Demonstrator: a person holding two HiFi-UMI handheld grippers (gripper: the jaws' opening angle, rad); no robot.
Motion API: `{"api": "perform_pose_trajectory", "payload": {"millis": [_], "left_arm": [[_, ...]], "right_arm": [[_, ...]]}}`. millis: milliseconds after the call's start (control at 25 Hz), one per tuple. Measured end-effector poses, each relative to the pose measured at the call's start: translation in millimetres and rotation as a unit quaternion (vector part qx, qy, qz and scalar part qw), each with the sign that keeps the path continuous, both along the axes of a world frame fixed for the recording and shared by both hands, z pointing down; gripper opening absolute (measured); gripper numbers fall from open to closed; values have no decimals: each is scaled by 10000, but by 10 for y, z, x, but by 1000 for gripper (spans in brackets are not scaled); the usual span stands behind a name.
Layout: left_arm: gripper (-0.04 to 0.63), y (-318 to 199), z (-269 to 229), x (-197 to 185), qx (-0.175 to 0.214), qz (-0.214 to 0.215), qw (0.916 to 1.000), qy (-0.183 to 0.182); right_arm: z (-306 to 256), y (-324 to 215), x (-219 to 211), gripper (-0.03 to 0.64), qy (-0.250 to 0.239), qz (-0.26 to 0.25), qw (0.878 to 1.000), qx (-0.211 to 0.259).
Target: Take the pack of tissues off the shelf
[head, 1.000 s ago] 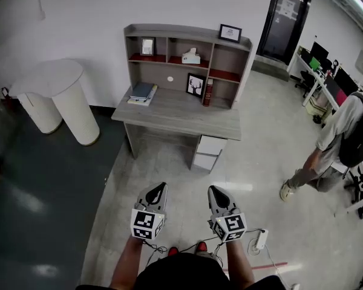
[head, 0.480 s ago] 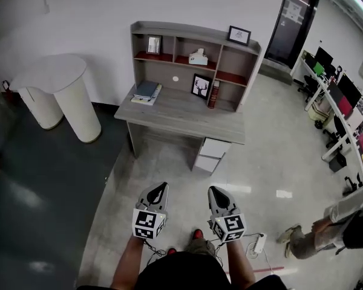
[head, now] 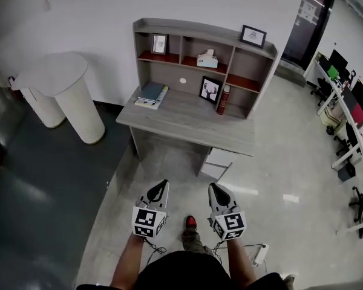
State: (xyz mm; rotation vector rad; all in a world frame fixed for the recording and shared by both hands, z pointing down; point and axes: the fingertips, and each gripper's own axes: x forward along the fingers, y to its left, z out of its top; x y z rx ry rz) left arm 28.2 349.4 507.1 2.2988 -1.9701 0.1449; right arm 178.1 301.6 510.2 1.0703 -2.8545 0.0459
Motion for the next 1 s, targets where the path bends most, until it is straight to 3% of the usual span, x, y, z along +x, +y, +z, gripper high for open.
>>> {"api": "perform_pose_trajectory", "payload": {"millis": [480, 1000], "left_arm": [[6, -1656, -95, 95, 101, -240, 9996, 63], [6, -2639, -57, 76, -79, -231, 9995, -201]], "right_arm": [[-3, -1735, -55, 29, -14, -445, 9990, 98], [72, -2712, -123, 29, -147, -464, 9988, -48]]}}
